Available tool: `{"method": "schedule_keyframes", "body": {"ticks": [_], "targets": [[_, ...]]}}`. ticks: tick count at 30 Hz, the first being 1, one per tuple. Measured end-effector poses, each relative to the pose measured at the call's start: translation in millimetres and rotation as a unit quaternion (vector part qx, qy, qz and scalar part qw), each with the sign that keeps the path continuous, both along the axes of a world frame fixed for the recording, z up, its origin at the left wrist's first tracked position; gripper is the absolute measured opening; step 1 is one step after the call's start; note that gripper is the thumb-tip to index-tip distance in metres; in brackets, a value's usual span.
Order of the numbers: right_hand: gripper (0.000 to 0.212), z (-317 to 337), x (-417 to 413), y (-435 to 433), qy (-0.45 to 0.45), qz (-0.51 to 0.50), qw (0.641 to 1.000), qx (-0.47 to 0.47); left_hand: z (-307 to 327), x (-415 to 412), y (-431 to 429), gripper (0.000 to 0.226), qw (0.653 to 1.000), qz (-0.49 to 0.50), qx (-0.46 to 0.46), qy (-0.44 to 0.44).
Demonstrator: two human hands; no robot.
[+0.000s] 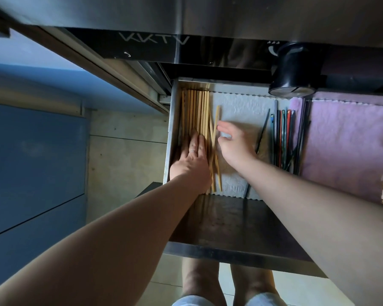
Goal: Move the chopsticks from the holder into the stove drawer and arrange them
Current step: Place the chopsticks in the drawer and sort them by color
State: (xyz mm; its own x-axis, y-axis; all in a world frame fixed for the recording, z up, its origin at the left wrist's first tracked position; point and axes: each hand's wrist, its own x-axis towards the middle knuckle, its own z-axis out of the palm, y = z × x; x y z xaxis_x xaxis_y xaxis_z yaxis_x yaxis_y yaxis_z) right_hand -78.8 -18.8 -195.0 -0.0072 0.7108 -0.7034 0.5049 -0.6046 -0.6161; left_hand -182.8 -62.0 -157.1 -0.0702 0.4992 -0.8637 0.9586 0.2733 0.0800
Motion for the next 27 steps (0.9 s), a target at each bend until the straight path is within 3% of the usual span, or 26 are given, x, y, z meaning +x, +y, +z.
{"method": "schedule_keyframes", "body": {"ticks": [9,13,20,23,27], "targets": [[0.037,4,0,5,-0.043,0.111,0.993,-0.003,-1,0,-7,0.091,1.000,-0.003,-0.012,0.005],[0.039,11,1,8,-0.106,0.102,0.988,0.040,0,1,-7,0.093,1.000,-0.012,0.003,0.005],[0.048,15,7,-2,-0.091,0.101,0.989,0.056,-6,8,-9,0.095,0.999,-0.012,0.013,0.050],[0.048,17,10,-7,-0.106,0.075,0.991,0.027,-9,5,-10,0.092,0.997,-0.041,0.058,0.012],[0.047,16,13,-6,-0.102,0.071,0.992,0.019,-13,3,-7,0.089,0.996,-0.069,0.051,0.003]]}}
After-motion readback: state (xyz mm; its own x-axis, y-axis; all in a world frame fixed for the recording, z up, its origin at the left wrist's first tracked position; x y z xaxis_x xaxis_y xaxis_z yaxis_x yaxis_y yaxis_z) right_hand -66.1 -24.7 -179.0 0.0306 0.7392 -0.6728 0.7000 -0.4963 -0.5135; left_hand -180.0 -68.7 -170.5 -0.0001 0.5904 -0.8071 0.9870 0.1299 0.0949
